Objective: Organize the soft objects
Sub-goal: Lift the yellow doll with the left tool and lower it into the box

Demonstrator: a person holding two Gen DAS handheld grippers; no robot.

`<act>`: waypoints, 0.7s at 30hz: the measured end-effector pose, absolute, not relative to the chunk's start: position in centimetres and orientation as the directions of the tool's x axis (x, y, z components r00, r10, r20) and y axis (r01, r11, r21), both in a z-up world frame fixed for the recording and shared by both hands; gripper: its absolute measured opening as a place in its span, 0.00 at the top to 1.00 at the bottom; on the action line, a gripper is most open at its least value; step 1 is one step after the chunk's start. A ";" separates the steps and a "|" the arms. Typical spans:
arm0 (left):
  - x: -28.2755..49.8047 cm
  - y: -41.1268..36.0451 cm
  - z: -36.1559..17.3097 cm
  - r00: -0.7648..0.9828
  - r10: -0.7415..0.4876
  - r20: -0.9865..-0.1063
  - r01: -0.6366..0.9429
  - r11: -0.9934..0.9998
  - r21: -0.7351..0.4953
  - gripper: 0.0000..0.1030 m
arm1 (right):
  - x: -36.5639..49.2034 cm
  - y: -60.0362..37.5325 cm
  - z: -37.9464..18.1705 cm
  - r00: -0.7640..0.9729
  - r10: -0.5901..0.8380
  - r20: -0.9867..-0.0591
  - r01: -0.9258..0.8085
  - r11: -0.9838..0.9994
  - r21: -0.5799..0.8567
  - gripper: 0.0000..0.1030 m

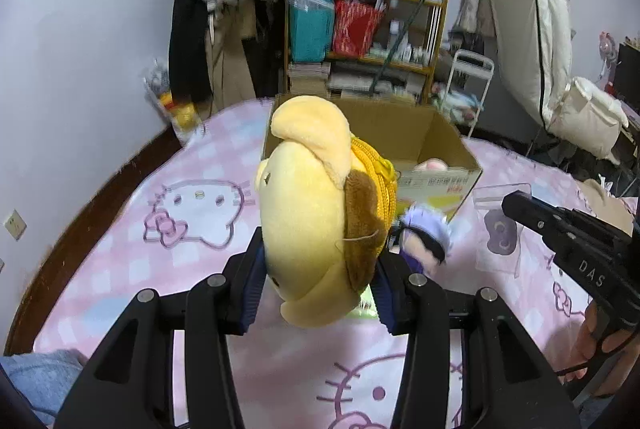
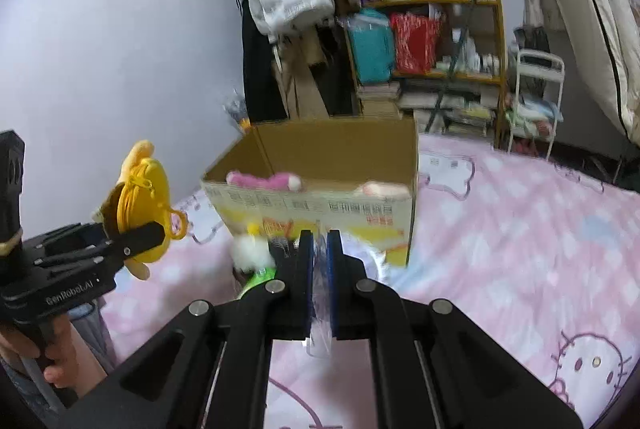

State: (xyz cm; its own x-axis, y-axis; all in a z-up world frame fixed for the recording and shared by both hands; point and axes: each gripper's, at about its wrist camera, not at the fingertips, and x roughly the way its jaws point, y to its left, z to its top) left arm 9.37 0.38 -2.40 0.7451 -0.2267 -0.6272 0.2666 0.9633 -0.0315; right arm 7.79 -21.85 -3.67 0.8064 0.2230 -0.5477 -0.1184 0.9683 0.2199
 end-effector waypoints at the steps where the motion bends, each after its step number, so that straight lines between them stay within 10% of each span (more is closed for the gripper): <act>1: 9.2 0.3 -2.0 0.756 -0.232 -0.612 0.272 0.962 -0.029 0.56 | 7.8 -21.9 -3.3 0.814 0.228 -0.534 -0.126 0.967 0.222 0.93; 21: 12.2 -1.0 4.4 0.855 -0.254 -0.452 0.297 0.954 0.027 0.56 | 13.1 -23.5 4.6 0.915 0.225 -0.335 -0.171 0.968 0.182 0.93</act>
State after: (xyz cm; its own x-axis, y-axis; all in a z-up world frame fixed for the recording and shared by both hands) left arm 12.24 -0.96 4.44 0.8553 -0.2536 -0.4519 0.2974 0.9544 0.0272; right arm 13.13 -23.46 4.62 0.9152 0.2248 -0.3346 -0.1714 0.9683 0.1817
